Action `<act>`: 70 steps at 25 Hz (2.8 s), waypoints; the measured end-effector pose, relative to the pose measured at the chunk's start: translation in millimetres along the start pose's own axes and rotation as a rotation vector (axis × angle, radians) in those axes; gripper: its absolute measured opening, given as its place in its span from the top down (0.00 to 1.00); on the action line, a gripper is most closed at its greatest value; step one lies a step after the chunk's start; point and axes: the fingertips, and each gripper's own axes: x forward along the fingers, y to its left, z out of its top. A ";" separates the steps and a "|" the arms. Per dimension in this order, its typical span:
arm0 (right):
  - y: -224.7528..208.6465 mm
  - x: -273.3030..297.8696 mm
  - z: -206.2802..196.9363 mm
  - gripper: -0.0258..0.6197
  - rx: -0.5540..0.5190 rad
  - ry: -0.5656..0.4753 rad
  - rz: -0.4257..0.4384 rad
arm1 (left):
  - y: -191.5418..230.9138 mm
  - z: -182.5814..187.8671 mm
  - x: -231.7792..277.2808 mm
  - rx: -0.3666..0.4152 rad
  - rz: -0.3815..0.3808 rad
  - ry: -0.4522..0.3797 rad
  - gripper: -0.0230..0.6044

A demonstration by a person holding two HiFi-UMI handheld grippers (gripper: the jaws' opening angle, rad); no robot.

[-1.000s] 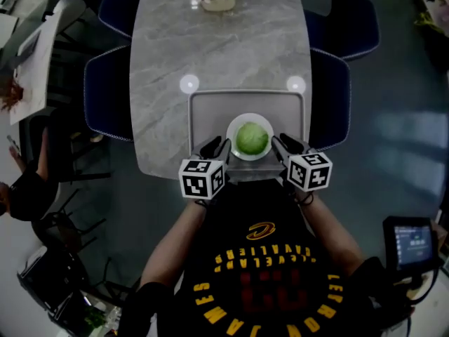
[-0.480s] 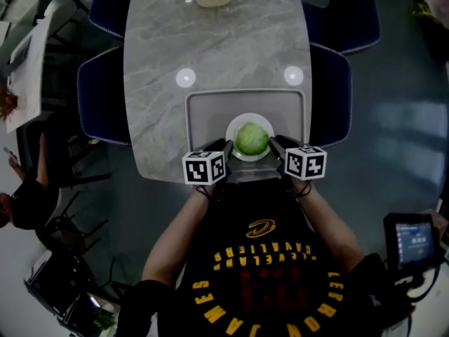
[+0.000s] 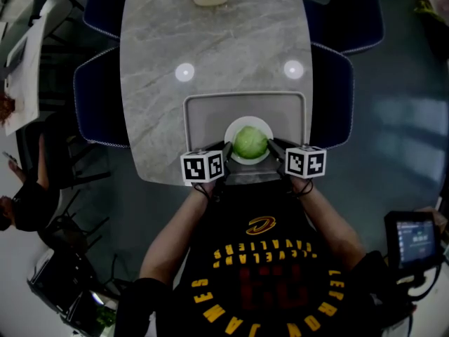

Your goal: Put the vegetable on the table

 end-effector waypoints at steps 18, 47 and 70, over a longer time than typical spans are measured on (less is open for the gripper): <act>7.0 7.6 12.6 0.90 0.174 0.068 0.154 | 6.0 9.9 -9.8 -0.193 -0.046 0.065 0.90; 60.5 41.9 141.6 0.91 0.146 -0.005 0.155 | 31.6 145.6 -35.4 -0.170 -0.122 0.014 0.90; 15.4 122.2 243.4 0.91 0.143 -0.004 0.125 | 73.3 253.3 46.8 -0.147 -0.095 0.063 0.90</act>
